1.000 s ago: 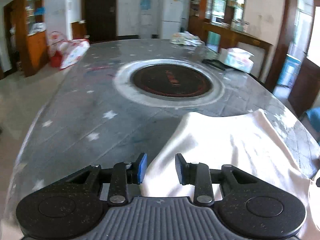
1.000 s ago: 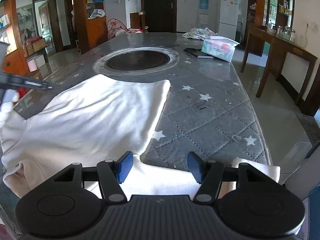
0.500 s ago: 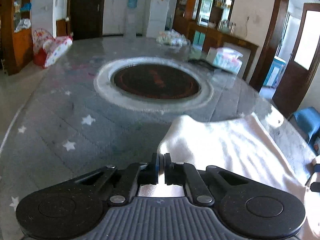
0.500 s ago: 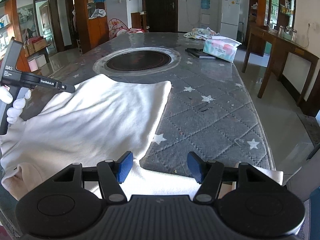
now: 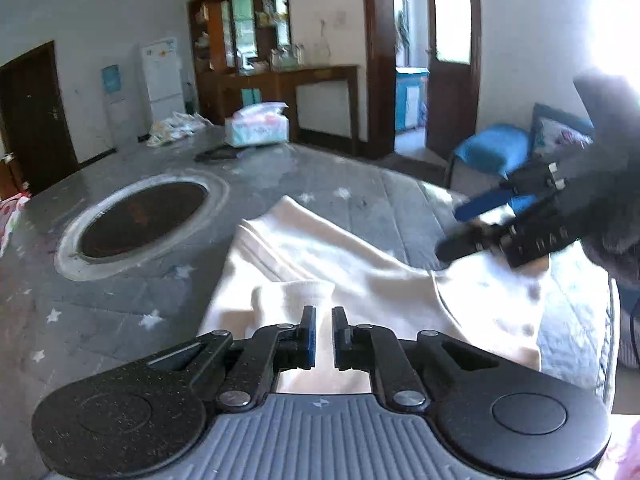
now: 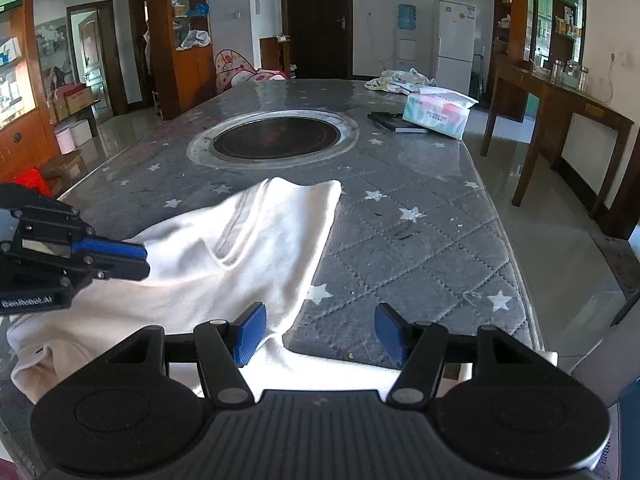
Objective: Fold clothes
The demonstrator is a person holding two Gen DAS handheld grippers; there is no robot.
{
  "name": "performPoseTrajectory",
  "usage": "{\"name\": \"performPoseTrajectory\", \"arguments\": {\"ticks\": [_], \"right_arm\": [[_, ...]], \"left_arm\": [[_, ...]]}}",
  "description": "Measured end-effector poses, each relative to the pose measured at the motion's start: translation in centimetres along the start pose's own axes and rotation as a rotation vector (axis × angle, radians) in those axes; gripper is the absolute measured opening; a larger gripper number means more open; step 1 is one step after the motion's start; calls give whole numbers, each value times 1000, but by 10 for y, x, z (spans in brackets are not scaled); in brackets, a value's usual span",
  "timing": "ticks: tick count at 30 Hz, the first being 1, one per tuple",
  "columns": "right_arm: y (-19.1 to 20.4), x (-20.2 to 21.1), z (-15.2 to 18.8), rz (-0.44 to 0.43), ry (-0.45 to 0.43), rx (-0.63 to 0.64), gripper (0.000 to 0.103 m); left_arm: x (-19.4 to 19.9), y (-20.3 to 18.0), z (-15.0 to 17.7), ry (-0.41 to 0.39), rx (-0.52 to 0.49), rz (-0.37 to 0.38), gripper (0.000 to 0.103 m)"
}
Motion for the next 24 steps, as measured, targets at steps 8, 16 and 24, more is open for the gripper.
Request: {"name": "performPoseTrajectory", "arguments": {"ticks": [8,16,24], "right_arm": [[-1,-2,3,-2,4,-14,61],[1,-4,0,-3,4,-3,61],[0,-12,-8,-3,10,20,61]], "left_arm": [[-26,28,-4,71,85,-69,42],[-46,15,0,98,30,-33,6],[-25,112,-23,-5,183,-361,4]]}}
Point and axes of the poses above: each gripper's, at about its wrist camera, not at the fingertips, and x roughly against the way its jaws point, y to its left, z to its underside, the point moved 5 cm from there along -x, roughly the way its jaws point, and after that the axes turned 4 degrees about -z, right-handed, at the moved point
